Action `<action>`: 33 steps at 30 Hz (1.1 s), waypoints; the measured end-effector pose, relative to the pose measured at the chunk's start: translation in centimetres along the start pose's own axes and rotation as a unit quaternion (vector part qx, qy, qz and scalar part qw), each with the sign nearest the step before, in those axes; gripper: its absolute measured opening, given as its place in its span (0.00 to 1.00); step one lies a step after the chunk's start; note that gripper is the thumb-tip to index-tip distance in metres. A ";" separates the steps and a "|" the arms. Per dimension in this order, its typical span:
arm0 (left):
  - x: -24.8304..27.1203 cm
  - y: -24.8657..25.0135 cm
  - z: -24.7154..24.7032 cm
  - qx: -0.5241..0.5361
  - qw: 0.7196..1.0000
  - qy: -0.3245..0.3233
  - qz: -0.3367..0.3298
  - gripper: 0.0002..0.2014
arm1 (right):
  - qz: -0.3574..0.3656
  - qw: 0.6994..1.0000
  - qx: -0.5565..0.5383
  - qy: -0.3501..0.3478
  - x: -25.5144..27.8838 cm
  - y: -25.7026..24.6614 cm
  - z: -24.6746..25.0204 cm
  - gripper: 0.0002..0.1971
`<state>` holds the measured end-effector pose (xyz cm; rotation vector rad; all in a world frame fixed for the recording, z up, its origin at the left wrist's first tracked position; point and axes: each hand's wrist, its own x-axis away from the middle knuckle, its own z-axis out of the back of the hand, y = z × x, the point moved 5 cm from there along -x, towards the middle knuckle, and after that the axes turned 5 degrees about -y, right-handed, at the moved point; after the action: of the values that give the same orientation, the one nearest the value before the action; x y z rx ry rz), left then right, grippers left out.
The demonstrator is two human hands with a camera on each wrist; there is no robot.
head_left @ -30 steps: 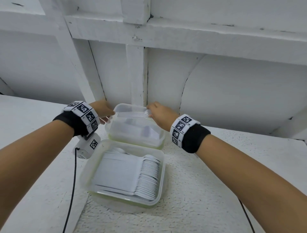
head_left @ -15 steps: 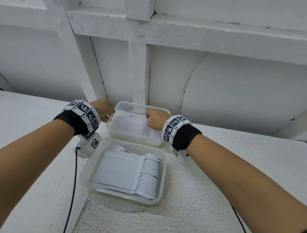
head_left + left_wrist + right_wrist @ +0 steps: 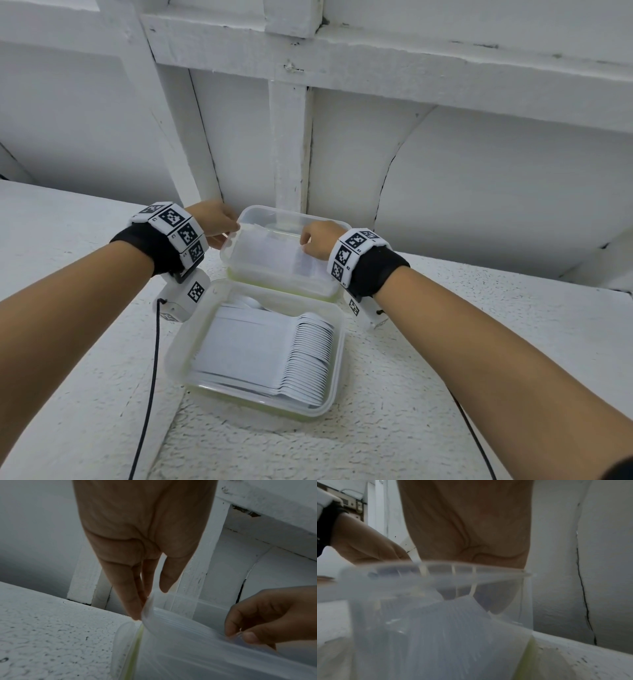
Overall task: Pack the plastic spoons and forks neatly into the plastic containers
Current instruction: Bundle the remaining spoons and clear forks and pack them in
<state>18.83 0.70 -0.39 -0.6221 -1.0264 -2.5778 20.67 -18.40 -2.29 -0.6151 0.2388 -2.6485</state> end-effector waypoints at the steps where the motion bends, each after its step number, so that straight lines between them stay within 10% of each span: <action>1: 0.0 0.0 0.0 0.002 1.000 0.000 0.000 0.10 | -0.003 1.000 -0.002 -0.001 -0.1 0.0 -0.1 0.14; 16: 1.5 0.9 0.9 -0.068 0.997 0.025 -0.026 0.12 | 0.030 0.997 -0.060 0.032 2.7 0.6 1.7 0.18; 24: 8.9 5.4 0.6 -0.033 0.977 0.090 -0.189 0.12 | 0.045 0.983 -0.123 0.132 16.3 5.1 1.9 0.16; 33: 19.8 11.8 -11.9 -0.047 0.934 -0.012 -0.355 0.10 | -0.110 0.965 -0.197 0.135 32.6 13.3 -9.9 0.15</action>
<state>3.31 -18.15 8.43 -0.3355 -1.3306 -3.2546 -5.86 -43.55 -1.96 -0.4105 0.8375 -2.9205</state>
